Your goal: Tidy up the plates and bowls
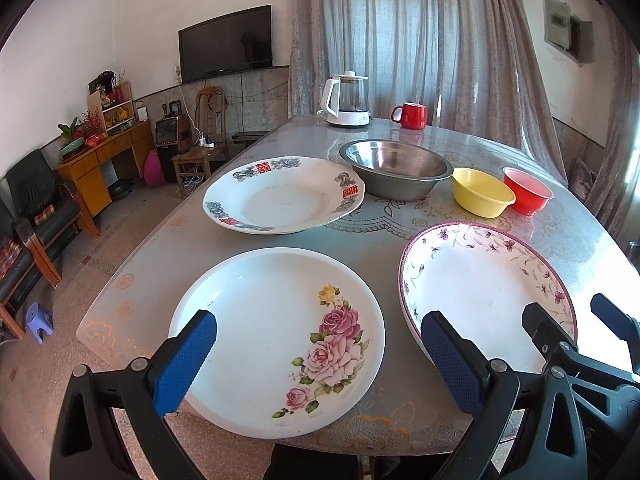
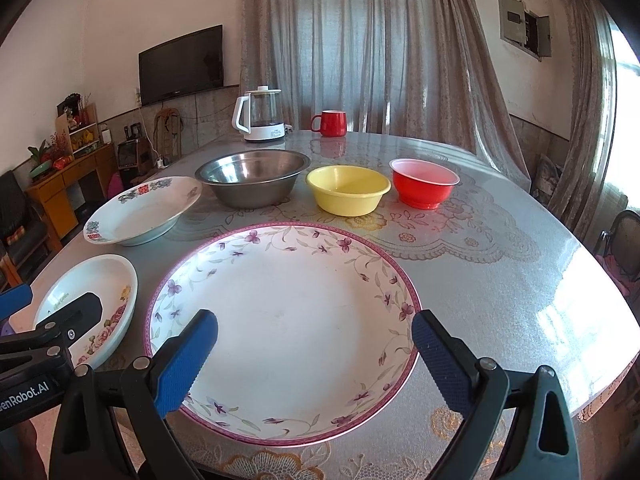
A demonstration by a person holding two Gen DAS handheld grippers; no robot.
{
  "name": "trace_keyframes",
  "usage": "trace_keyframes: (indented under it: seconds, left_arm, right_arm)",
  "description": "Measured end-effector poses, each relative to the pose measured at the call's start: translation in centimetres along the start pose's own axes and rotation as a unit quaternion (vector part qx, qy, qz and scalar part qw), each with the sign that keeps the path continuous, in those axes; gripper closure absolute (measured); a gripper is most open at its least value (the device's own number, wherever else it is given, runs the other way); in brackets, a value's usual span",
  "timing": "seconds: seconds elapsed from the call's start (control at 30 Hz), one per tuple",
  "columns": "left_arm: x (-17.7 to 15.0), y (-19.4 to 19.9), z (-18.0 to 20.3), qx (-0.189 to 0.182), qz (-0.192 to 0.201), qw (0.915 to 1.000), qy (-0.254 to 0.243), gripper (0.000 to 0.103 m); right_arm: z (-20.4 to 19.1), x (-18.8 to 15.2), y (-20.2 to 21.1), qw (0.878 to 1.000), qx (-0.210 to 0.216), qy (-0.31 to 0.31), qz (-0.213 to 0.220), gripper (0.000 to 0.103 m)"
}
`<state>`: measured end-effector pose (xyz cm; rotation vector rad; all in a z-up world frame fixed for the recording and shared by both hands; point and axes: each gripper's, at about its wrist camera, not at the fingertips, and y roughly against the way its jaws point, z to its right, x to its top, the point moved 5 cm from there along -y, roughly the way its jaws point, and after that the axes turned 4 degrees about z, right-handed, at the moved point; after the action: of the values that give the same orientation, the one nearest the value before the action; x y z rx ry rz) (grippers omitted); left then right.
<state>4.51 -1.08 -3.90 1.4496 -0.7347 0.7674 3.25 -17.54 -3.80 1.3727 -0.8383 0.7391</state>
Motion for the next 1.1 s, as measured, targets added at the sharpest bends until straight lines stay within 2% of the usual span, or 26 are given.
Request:
trace_keyframes:
  seconds: [0.2, 0.43, 1.1]
  left_arm:
    - [-0.1, 0.4, 0.1, -0.004, 0.005, 1.0000, -0.003, 0.000]
    - [0.3, 0.9, -0.1, 0.007, 0.015, 0.9999, 0.000, 0.000]
    - [-0.1, -0.3, 1.9, -0.007, -0.004, 0.9994, -0.034, 0.000]
  right_arm:
    - [0.0, 0.0, 0.4, 1.000, -0.003, 0.001, 0.002, 0.004]
    - [-0.2, 0.2, 0.6, 1.000, 0.001, 0.006, 0.005, 0.004]
    - [1.1, -0.4, -1.0, 1.000, 0.001, -0.016, -0.013, 0.004]
